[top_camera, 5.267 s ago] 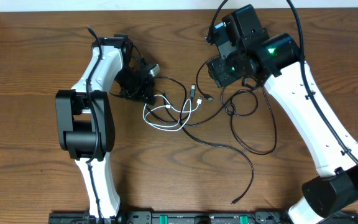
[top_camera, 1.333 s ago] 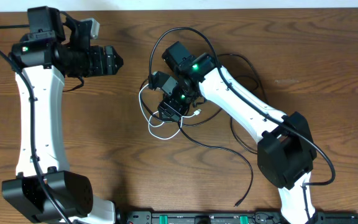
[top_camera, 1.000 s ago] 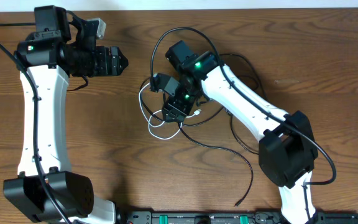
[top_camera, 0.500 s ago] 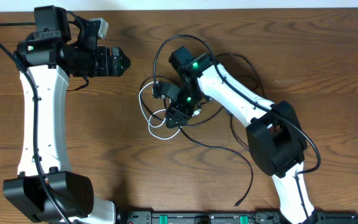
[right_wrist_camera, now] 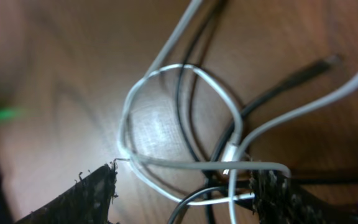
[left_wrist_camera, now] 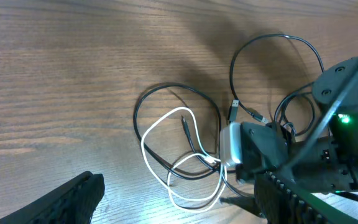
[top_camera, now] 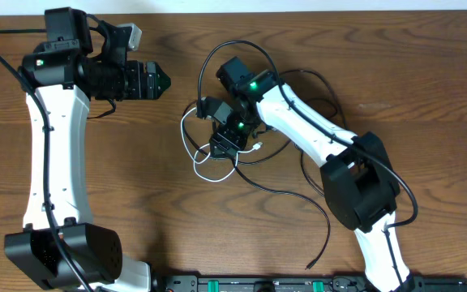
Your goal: Untangle cables
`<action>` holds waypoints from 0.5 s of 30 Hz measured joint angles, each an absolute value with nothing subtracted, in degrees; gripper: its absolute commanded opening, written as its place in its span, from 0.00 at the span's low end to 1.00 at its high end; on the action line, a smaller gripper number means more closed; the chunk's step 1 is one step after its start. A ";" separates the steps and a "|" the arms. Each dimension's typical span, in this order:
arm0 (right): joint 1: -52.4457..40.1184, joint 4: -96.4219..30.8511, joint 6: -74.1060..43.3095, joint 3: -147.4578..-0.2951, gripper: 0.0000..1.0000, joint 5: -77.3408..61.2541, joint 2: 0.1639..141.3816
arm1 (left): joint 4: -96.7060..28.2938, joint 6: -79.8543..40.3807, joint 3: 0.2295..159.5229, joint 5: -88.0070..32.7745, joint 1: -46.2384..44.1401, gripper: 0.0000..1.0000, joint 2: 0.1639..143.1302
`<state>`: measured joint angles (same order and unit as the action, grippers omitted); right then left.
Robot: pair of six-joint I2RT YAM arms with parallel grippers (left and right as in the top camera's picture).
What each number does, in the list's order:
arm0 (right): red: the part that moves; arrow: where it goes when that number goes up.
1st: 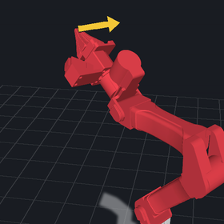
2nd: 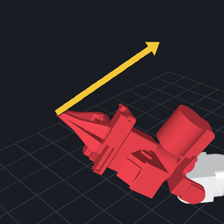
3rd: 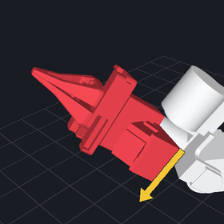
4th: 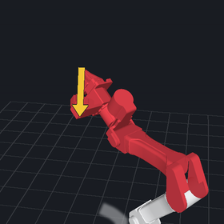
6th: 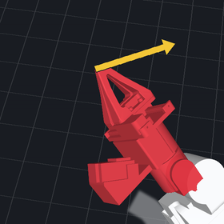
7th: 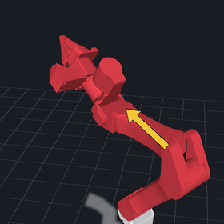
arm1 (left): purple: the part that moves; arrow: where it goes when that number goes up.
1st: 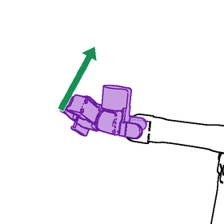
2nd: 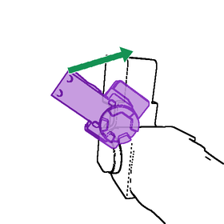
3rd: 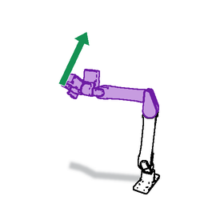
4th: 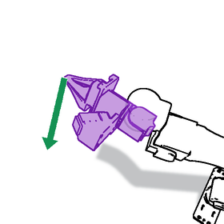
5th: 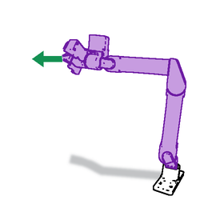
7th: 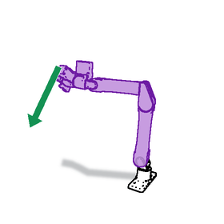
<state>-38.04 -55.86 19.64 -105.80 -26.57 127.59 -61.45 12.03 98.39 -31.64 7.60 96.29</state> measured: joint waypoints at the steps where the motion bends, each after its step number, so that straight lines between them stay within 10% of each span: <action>1: -38.44 -55.64 18.06 -105.80 0.68 -24.53 127.59 | -61.45 12.03 98.39 -31.64 7.60 0.82 96.27; 15: -43.46 -53.47 10.28 -106.87 0.69 -10.04 127.59 | -61.45 12.03 98.39 -31.64 7.60 0.82 96.27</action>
